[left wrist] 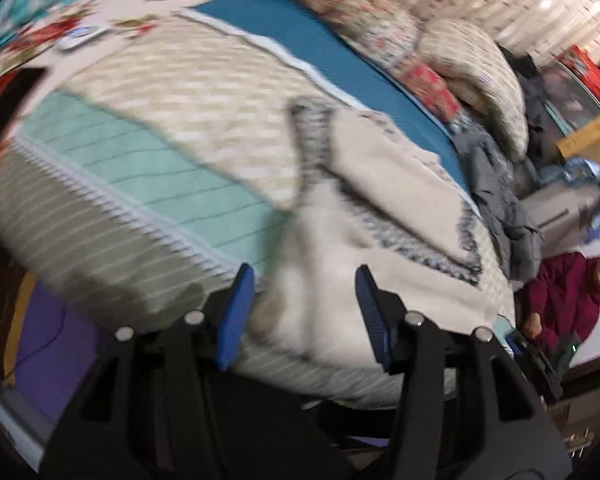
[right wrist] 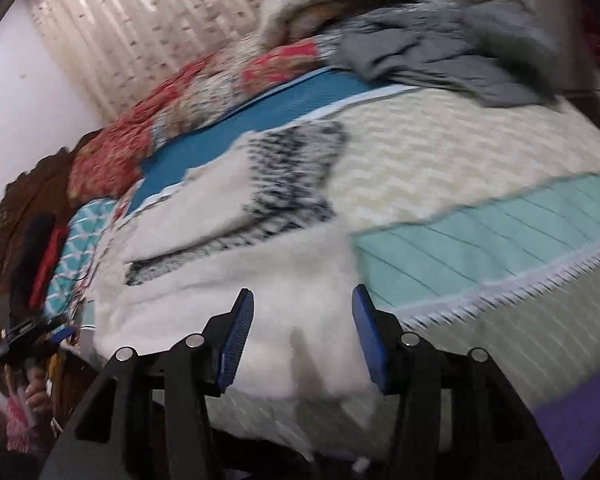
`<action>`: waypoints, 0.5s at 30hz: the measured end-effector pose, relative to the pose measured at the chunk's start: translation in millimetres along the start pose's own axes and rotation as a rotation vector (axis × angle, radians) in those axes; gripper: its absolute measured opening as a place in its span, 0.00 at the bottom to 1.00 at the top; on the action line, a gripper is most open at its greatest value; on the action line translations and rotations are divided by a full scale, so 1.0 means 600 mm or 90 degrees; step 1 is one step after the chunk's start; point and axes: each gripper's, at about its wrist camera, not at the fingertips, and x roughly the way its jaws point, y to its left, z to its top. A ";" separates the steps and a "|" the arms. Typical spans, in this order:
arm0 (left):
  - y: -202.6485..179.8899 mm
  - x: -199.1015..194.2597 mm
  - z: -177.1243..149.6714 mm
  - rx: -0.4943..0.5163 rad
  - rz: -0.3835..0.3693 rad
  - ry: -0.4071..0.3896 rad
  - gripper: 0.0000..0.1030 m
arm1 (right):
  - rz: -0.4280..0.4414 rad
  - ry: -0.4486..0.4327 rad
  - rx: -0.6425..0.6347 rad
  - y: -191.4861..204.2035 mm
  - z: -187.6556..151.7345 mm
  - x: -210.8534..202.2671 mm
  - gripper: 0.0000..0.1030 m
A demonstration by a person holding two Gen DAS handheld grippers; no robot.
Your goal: Fold large clothes
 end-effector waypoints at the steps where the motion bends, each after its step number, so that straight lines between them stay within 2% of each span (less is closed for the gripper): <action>1: -0.018 0.028 0.004 0.007 -0.004 0.018 0.49 | -0.001 0.001 -0.005 0.002 0.007 0.013 0.47; 3: -0.033 0.073 0.005 0.014 0.007 0.045 0.49 | 0.003 0.014 0.000 -0.003 0.023 0.050 0.47; 4: -0.037 0.108 0.007 0.024 0.035 0.059 0.49 | -0.002 0.032 0.003 -0.012 0.025 0.065 0.47; 6: -0.038 0.166 0.006 0.039 0.098 0.085 0.49 | -0.081 0.121 0.013 -0.045 0.020 0.125 0.47; 7: -0.028 0.202 0.002 0.045 0.143 0.117 0.49 | -0.079 0.143 0.030 -0.059 0.017 0.138 0.47; 9: -0.034 0.206 0.000 0.046 0.169 0.107 0.49 | -0.024 0.116 0.081 -0.080 0.024 0.116 0.47; 11: -0.060 0.187 0.005 0.054 0.170 0.093 0.49 | 0.012 0.068 0.090 -0.090 0.034 0.076 0.47; 13: -0.084 0.160 0.014 0.055 0.165 0.058 0.49 | 0.021 0.027 0.090 -0.105 0.039 0.041 0.47; 15: -0.109 0.136 0.024 0.059 0.155 0.033 0.49 | 0.024 0.011 0.095 -0.121 0.038 0.024 0.47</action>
